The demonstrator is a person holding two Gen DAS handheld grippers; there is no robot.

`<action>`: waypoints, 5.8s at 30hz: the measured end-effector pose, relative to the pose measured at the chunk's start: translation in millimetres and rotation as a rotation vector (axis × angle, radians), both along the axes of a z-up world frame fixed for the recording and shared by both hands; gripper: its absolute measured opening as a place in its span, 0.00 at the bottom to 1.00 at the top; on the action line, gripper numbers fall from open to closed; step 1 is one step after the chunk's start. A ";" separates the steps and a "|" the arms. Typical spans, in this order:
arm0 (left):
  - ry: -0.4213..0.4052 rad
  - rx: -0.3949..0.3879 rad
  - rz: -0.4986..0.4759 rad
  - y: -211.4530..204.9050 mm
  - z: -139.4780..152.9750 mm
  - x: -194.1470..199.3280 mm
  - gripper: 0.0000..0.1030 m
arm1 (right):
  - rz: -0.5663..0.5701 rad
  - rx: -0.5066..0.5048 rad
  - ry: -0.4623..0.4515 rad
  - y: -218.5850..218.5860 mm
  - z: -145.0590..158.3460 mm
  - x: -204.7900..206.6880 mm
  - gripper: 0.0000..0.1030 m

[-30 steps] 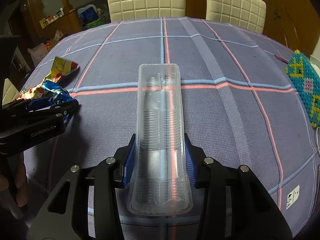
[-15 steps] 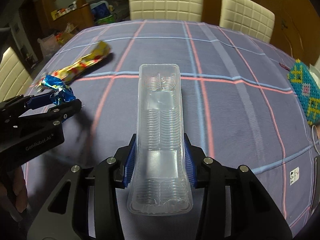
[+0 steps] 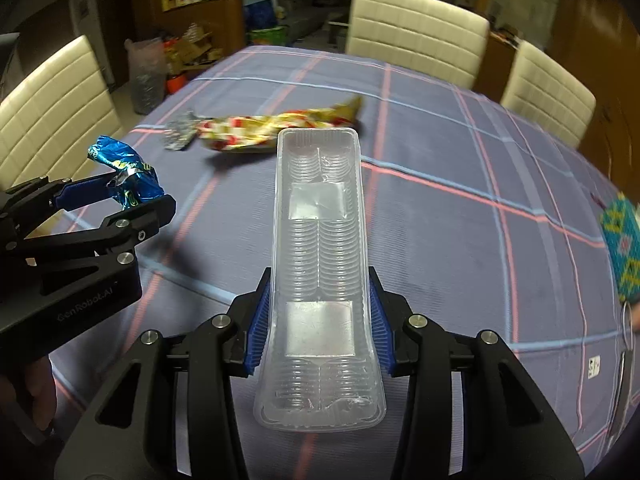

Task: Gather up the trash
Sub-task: 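Carry the blue wrapper and clear tray over the bin and open the left tool, then open the right tool to drop the clear tray into the bin, then swing both tools back over the table toward the wrapper and blister, then grasp the silver pill blister with the left tool while the right tool grasps the red-gold wrapper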

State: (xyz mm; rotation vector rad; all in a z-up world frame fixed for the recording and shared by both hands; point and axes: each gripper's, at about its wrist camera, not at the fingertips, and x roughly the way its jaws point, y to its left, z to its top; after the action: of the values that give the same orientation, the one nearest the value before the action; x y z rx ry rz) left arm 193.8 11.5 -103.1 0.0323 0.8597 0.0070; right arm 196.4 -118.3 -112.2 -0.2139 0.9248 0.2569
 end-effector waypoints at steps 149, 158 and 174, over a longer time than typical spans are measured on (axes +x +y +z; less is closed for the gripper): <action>0.080 0.047 0.092 83.1 -44.8 124.8 0.80 | -0.145 0.130 0.070 56.6 -25.8 163.5 0.85; 0.076 0.058 0.076 79.4 -53.4 150.3 0.81 | -0.164 0.125 0.104 57.0 -43.9 190.4 0.85; 0.074 0.045 0.150 99.4 -54.3 152.6 0.80 | -0.099 0.006 -0.049 85.3 -19.0 169.8 0.73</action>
State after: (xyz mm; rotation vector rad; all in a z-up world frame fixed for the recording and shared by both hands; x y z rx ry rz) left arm 346.3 110.9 -157.3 0.0102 0.9347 0.1662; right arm 366.2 -33.0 -131.2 -0.1674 0.8831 0.1627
